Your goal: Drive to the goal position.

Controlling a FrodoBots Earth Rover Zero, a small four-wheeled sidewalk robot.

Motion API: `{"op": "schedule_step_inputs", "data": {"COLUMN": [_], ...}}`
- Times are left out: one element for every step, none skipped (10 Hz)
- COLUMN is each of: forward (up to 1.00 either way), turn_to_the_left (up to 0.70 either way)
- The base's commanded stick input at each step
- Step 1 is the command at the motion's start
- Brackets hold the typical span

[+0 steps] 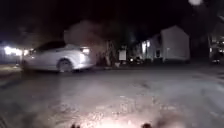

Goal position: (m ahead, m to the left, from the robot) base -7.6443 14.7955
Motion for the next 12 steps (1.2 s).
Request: {"op": "schedule_step_inputs", "data": {"forward": [0.0, 0.0, 0.0, 0.0, 0.0, 0.0, 0.0, 0.0, 0.0, 0.0, 0.0, 0.0], "turn_to_the_left": [0.0, 0.0, 0.0, 0.0, 0.27, 0.65, 0.7, 0.7, 0.7, 0.7, 0.7, 0.7]}}
